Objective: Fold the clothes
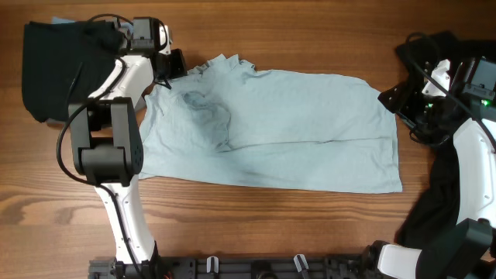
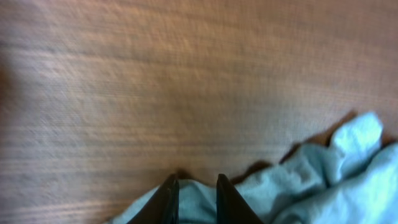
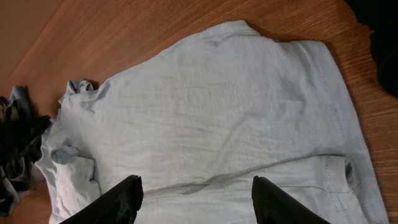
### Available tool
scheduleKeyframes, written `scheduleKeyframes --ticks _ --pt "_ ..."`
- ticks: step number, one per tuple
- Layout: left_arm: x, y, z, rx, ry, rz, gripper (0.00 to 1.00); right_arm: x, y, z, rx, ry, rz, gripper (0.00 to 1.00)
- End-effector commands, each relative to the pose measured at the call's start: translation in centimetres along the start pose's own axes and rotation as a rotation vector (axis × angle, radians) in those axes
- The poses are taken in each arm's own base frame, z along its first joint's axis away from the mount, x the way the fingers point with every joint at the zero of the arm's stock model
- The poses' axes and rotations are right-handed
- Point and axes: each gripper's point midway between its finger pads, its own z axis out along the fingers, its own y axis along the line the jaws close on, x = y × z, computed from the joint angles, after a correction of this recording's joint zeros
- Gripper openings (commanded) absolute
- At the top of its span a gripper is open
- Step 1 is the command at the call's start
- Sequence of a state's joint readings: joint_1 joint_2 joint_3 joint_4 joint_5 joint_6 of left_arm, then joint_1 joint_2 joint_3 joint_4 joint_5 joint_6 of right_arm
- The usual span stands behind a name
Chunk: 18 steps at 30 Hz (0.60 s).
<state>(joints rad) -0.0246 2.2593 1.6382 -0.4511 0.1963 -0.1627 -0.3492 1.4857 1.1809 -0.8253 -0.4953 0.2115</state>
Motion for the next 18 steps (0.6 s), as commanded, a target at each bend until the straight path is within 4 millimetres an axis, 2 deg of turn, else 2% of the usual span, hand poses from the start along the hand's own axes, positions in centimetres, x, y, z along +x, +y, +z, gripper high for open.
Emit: scheduleKeyframes --ticks 1,4,8,10,13,18 --pt "0.6 -1.8 0.2 0.033 0.018 0.078 0.31 0.0 0.0 0.0 0.008 -0.003 0.000 0.61" --pt "0.9 -2.2 0.9 0.034 0.019 0.088 0.35 0.0 0.0 0.0 0.009 -0.001 0.001 0.61" --pt "0.9 -2.1 1.4 0.025 0.013 0.092 0.33 0.2 -0.1 0.0 0.011 0.006 0.005 0.61" --pt "0.9 -2.0 1.4 0.022 0.013 0.091 0.25 0.3 -0.1 0.0 0.011 0.007 0.005 0.61" --pt "0.8 -1.8 1.4 0.010 0.009 0.092 0.05 0.3 -0.1 0.0 0.011 0.007 0.005 0.61" --pt "0.7 -1.8 1.4 0.011 0.007 0.092 0.04 0.3 -0.1 0.0 0.011 0.007 0.006 0.61"
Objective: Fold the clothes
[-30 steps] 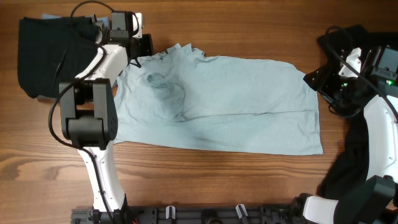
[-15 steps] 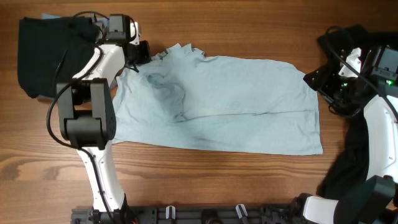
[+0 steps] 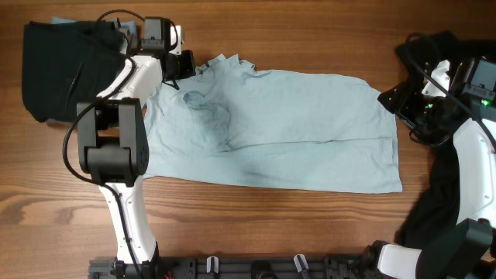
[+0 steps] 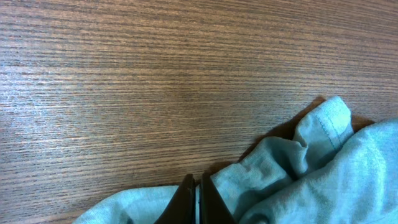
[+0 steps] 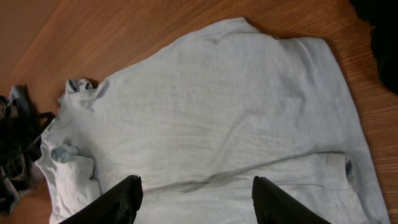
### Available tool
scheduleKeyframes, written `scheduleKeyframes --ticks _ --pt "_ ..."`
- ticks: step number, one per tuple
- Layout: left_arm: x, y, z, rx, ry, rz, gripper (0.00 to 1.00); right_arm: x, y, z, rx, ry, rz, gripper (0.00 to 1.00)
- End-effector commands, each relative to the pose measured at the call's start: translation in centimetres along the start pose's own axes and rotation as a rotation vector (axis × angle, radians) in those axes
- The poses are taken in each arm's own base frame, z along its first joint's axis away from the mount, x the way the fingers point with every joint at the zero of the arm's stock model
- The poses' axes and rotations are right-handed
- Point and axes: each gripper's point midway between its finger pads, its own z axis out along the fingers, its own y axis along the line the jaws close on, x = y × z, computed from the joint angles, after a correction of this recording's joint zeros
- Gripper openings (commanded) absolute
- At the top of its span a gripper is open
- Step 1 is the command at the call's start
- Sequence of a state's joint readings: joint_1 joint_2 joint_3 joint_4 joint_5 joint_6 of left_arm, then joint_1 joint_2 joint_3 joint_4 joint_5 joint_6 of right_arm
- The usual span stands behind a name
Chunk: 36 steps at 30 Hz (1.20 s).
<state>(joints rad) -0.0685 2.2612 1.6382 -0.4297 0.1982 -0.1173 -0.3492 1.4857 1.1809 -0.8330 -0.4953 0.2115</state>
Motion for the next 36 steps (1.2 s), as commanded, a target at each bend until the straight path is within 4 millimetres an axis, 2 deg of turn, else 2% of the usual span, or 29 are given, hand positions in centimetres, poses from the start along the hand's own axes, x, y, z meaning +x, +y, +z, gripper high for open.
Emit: scheduleKeyframes --ticks 1,11,17,18,19,20,22,23,29,36 --pt "0.4 0.5 0.9 -0.013 0.011 0.006 0.04 0.1 0.0 0.0 0.009 0.001 0.002 0.61" --pt "-4.1 0.2 -2.3 0.005 -0.143 0.015 0.04 0.1 -0.1 0.0 0.010 0.002 0.002 0.62" --pt "-4.2 0.5 -2.5 0.002 -0.146 0.010 0.04 0.1 0.0 0.0 0.009 0.000 0.001 0.62" --pt "-3.7 0.6 -2.4 -0.002 -0.123 0.006 0.07 0.1 0.0 0.0 0.010 0.000 0.001 0.62" --pt "-3.0 0.7 -2.3 -0.006 -0.097 0.001 0.20 0.1 -0.1 0.0 0.010 0.001 0.002 0.62" --pt "-2.3 0.8 -2.3 -0.011 -0.069 -0.005 0.30 0.2 -0.1 0.0 0.011 0.003 0.003 0.62" --pt "-1.4 1.0 -2.2 -0.018 -0.031 -0.011 0.39 0.2 -0.1 0.0 0.010 0.003 0.003 0.62" --pt "-1.0 1.1 -2.1 -0.020 -0.016 -0.011 0.40 0.1 -0.1 0.0 0.010 0.001 0.002 0.62" --pt "0.3 1.4 -1.1 -0.026 0.024 0.008 0.38 -0.1 0.0 0.0 0.008 -0.006 -0.002 0.62" --pt "0.5 1.7 0.2 -0.026 0.023 0.008 0.17 -0.1 0.0 0.0 0.008 -0.006 -0.002 0.62"
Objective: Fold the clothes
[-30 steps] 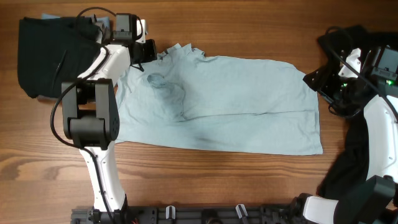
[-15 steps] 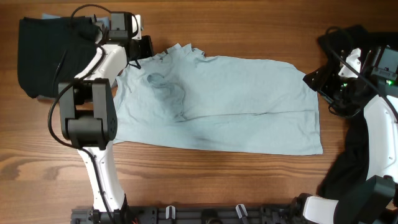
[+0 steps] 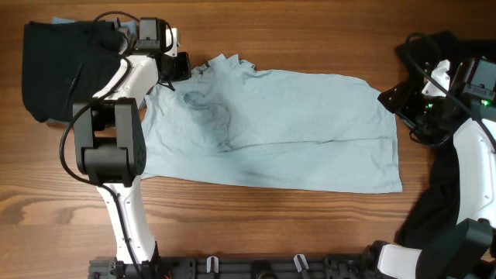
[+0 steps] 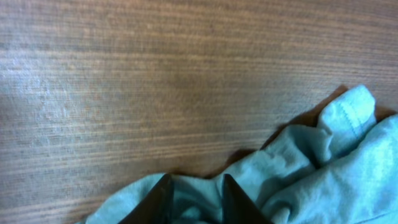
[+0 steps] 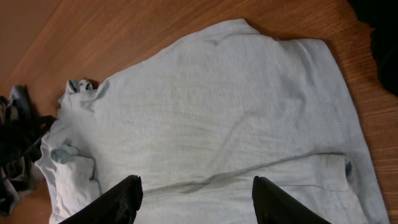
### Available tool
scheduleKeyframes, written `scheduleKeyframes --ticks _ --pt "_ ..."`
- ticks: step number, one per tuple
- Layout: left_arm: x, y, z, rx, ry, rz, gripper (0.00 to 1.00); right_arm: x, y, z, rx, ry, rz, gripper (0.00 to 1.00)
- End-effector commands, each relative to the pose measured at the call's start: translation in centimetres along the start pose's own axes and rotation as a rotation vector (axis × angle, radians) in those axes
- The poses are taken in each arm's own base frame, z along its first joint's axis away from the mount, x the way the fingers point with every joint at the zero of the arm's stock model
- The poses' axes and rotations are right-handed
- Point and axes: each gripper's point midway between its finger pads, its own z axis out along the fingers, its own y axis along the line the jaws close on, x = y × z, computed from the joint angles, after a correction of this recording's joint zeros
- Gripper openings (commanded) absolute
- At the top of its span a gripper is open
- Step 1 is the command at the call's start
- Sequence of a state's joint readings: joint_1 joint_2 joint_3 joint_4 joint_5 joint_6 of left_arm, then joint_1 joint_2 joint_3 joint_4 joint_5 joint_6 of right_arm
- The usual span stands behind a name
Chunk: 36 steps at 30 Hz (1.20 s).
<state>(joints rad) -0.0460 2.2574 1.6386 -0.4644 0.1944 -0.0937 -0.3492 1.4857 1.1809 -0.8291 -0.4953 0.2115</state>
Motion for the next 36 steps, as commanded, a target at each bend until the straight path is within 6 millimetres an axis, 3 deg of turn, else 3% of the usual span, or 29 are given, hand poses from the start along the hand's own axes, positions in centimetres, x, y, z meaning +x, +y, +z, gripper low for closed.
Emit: scheduleKeyframes --ticks 1,2,9,16,19,21,24,31,32,35,36 --pt "0.1 0.4 0.7 -0.006 -0.003 0.010 0.11 0.0 0.0 0.0 0.008 -0.003 0.000 0.62" --pt "-0.1 0.4 0.7 -0.005 -0.009 0.011 0.04 0.0 0.0 0.0 0.008 -0.003 0.000 0.62" --pt "-1.9 0.2 0.0 0.003 -0.072 0.015 0.04 0.0 0.0 0.0 0.008 -0.003 0.000 0.62" --pt "-5.5 -0.2 -3.3 0.010 -0.170 0.014 0.04 0.0 0.0 0.0 0.009 -0.004 -0.001 0.63" --pt "-6.1 -0.2 -3.8 0.013 -0.187 -0.002 0.04 0.0 0.0 0.0 0.009 -0.004 -0.001 0.64" --pt "-5.5 -0.1 -3.7 0.009 -0.162 -0.008 0.04 0.0 0.0 0.0 0.009 -0.004 -0.001 0.64" --pt "-3.9 -0.2 -3.2 0.002 -0.097 -0.007 0.22 0.0 0.0 0.0 0.009 -0.003 0.000 0.64" --pt "-1.8 -1.2 -1.4 0.006 -0.031 0.030 0.40 -0.1 0.0 0.0 0.007 -0.008 -0.003 0.64" --pt "-1.6 -1.2 -1.1 0.005 -0.024 0.031 0.40 -0.1 0.0 0.0 0.008 -0.006 -0.001 0.64" --pt "-0.9 -0.9 -0.3 -0.004 -0.002 0.027 0.22 0.0 0.0 0.0 0.008 -0.003 0.000 0.64" --pt "-0.8 -0.7 -0.1 -0.015 0.003 0.025 0.21 0.0 0.0 0.0 0.008 -0.003 0.000 0.64"
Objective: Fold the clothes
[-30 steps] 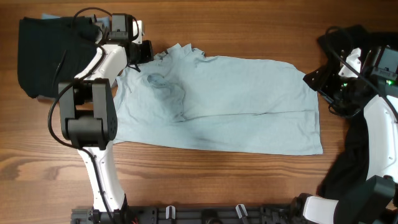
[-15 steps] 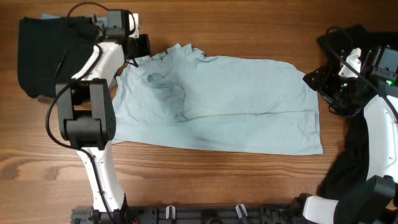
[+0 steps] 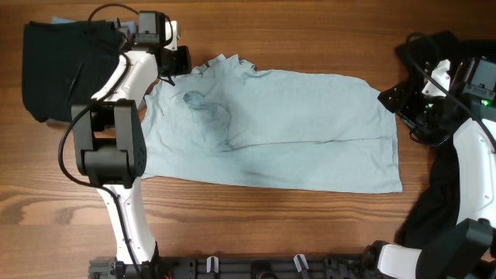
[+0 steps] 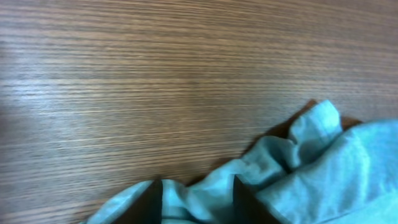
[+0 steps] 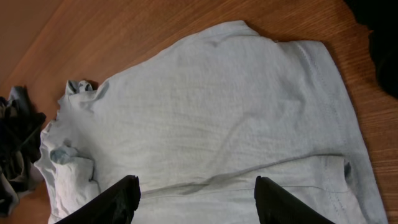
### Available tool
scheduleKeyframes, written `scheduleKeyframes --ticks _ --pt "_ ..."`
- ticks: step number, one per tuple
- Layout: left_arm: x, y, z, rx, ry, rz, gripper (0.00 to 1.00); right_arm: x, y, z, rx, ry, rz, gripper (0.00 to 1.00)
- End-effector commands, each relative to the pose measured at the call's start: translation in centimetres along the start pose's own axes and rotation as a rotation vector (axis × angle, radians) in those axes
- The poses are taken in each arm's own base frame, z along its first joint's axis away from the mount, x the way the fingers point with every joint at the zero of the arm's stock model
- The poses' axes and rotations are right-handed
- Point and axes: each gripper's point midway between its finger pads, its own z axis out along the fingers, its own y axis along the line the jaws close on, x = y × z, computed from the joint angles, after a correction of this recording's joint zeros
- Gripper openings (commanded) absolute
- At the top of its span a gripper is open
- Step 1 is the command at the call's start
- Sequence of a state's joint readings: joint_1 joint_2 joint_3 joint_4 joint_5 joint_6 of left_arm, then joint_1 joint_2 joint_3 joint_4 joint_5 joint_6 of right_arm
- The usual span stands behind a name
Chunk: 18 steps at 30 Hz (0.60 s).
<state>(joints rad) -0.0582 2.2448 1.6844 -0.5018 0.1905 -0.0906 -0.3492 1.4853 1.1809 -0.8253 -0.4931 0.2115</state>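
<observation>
A light blue T-shirt (image 3: 294, 124) lies spread across the wooden table (image 3: 256, 225), with a rumpled patch (image 3: 195, 101) near its left end. My left gripper (image 3: 177, 60) sits at the shirt's far left corner. In the left wrist view it (image 4: 196, 200) is open, and a bunched fold of the shirt edge (image 4: 292, 146) lies between and beyond its fingers (image 4: 153, 199). My right gripper (image 3: 389, 98) hovers by the shirt's right edge. In the right wrist view it (image 5: 199, 202) is wide open above the shirt (image 5: 211, 112), holding nothing.
A black garment (image 3: 54, 70) lies at the far left, just behind the left arm. More black clothing (image 3: 438, 194) is piled along the right side under the right arm. Bare wood (image 4: 155, 74) stretches beyond the shirt's far edge.
The left gripper's fingers stand wider apart over the shirt's corner fold, and it has shifted slightly toward the table's far edge. The right arm and the shirt look unchanged.
The left gripper first stood at the shirt's far left corner with a narrow gap between its fingers. It was then shut at the cloth edge, slightly to the right. After that it was partly open, and now it is open wider. The right gripper stayed open and still.
</observation>
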Motion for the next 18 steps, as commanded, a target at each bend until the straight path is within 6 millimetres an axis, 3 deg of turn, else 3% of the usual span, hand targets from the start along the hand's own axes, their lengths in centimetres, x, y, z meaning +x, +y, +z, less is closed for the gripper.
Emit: scheduleKeyframes --ticks 1,2,11,14,17,18 --pt "0.8 0.7 1.2 -0.035 0.028 0.006 0.24 0.1 0.0 0.0 0.007 0.001 0.002 0.64" --pt "0.9 1.0 1.3 -0.049 0.033 0.005 0.29 0.1 0.0 0.0 0.007 0.001 0.002 0.64" --pt "2.5 1.5 2.7 -0.064 0.080 0.000 0.28 0.1 0.0 0.0 0.007 0.001 0.002 0.64" --pt "3.1 1.7 3.4 -0.066 0.099 -0.004 0.21 0.1 0.0 0.0 0.007 0.001 0.002 0.64" --pt "3.5 1.7 3.7 -0.062 0.112 -0.004 0.04 0.1 0.0 0.0 0.007 0.001 0.002 0.64" --pt "3.5 1.6 3.7 -0.059 0.110 -0.003 0.04 0.1 0.0 0.0 0.007 0.001 0.002 0.64"
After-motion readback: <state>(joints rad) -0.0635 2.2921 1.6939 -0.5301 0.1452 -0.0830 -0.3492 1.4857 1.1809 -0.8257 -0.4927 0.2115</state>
